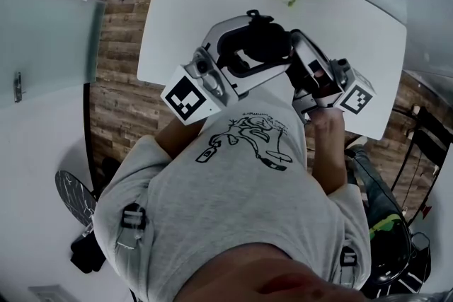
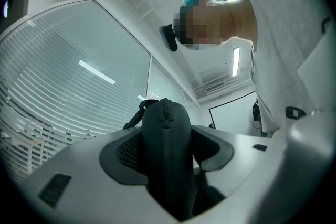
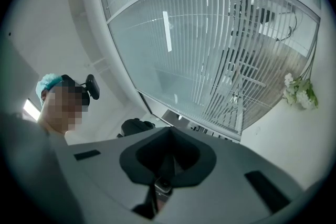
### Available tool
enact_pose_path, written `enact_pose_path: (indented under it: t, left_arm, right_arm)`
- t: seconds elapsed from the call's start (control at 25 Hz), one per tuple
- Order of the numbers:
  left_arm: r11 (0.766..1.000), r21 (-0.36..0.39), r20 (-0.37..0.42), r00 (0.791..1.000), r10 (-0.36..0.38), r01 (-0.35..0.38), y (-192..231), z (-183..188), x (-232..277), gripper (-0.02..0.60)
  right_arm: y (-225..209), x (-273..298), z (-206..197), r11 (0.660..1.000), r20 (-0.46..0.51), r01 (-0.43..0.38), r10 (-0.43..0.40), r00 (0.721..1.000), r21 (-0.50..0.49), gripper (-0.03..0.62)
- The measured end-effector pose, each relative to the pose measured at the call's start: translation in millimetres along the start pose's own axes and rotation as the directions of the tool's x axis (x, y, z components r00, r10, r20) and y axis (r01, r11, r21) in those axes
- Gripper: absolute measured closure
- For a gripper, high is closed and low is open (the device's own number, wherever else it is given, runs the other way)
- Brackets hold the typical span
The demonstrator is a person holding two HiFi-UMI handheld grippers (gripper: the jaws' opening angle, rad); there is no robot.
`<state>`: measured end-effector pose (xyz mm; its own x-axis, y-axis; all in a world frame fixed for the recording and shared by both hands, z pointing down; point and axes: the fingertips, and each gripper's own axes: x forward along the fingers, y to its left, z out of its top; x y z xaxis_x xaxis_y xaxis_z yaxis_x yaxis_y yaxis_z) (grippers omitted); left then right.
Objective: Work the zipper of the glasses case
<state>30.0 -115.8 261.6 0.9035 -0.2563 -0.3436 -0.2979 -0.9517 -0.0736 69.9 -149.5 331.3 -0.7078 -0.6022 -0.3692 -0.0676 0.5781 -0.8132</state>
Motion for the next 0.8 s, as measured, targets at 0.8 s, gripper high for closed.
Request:
enact_pose_path:
  t: [0.8]
  left_arm:
    - [0.996, -0.081, 0.159, 0.987, -0.013, 0.027, 6, 47, -1, 0.328]
  right_arm:
    - [-15, 5, -43, 0.972, 0.052, -0.059, 0.049, 0.997, 0.227, 0.586]
